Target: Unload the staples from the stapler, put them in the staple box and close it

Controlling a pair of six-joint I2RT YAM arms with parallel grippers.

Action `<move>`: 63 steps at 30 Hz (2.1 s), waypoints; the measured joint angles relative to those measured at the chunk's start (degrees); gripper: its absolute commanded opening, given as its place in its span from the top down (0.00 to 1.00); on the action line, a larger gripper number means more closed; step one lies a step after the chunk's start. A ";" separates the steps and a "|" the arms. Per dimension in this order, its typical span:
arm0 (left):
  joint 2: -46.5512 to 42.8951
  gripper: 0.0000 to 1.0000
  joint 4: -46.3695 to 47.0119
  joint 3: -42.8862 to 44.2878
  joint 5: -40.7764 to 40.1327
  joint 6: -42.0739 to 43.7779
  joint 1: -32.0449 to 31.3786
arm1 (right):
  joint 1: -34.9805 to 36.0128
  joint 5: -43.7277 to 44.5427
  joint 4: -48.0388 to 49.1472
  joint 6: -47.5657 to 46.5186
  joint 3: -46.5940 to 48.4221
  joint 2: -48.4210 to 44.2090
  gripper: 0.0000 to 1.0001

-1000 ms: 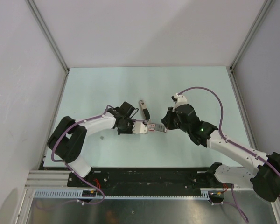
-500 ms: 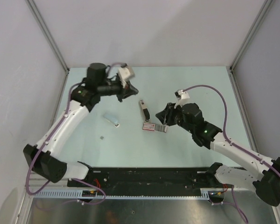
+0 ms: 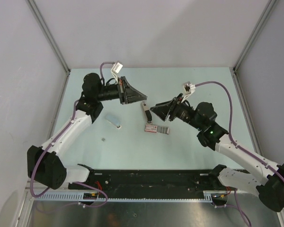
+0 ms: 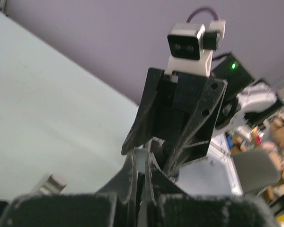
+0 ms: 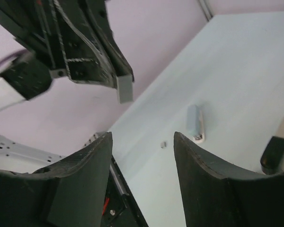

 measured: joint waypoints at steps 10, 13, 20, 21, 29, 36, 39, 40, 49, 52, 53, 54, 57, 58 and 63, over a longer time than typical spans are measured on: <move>-1.01 1.00 14.91 -5.97 1.11 -17.16 0.02 | -0.52 -4.09 7.63 4.35 0.02 1.03 0.43; -1.38 1.00 16.48 -6.25 1.14 -18.16 0.00 | -0.52 -4.74 9.16 5.40 0.02 2.47 0.43; -1.86 1.00 17.64 -7.58 1.16 -18.62 -0.04 | -0.52 -5.25 10.62 6.80 0.07 3.80 0.46; -1.90 1.00 17.68 -7.85 1.16 -18.62 -0.04 | -0.52 -5.33 10.91 7.02 0.11 3.93 0.46; -2.01 1.00 17.73 -9.11 0.96 -18.62 -0.15 | -0.13 -5.70 11.87 7.58 0.35 5.31 0.53; -2.01 1.00 17.70 -9.68 0.48 -18.60 -0.15 | 0.66 -5.68 12.31 7.56 1.03 6.71 0.59; -2.01 1.00 17.75 -9.68 0.15 -18.60 -0.15 | 0.76 -5.68 12.72 7.56 1.16 7.19 0.61; -2.01 1.00 17.73 -9.68 0.02 -18.60 -0.15 | 0.76 -5.68 12.96 7.56 1.22 7.37 0.62; -2.01 1.00 17.73 -10.82 -0.52 -18.56 -0.15 | 0.87 -5.70 13.64 7.63 1.27 7.98 0.78; -2.01 1.00 17.73 -10.88 -0.52 -18.53 -0.15 | 0.87 -5.64 13.68 7.63 1.27 8.00 0.85; -2.03 1.00 17.77 -10.88 -0.55 -18.51 -0.15 | 0.90 -5.66 13.70 7.65 1.27 8.00 0.88; -2.03 1.00 17.77 -10.91 -0.59 -18.51 -0.15 | 0.90 -5.66 13.70 7.67 1.27 8.02 0.91; -2.03 0.96 17.77 -10.91 -0.59 -18.51 -0.15 | 0.92 -5.64 13.70 7.78 1.27 8.02 0.98; -2.03 0.92 17.77 -10.91 -0.61 -18.51 -0.15 | 0.92 -5.64 13.70 7.78 1.27 8.02 0.99; -2.03 0.55 17.46 -10.91 -0.90 -17.33 -0.13 | 0.92 -5.46 13.49 7.61 1.29 8.02 1.00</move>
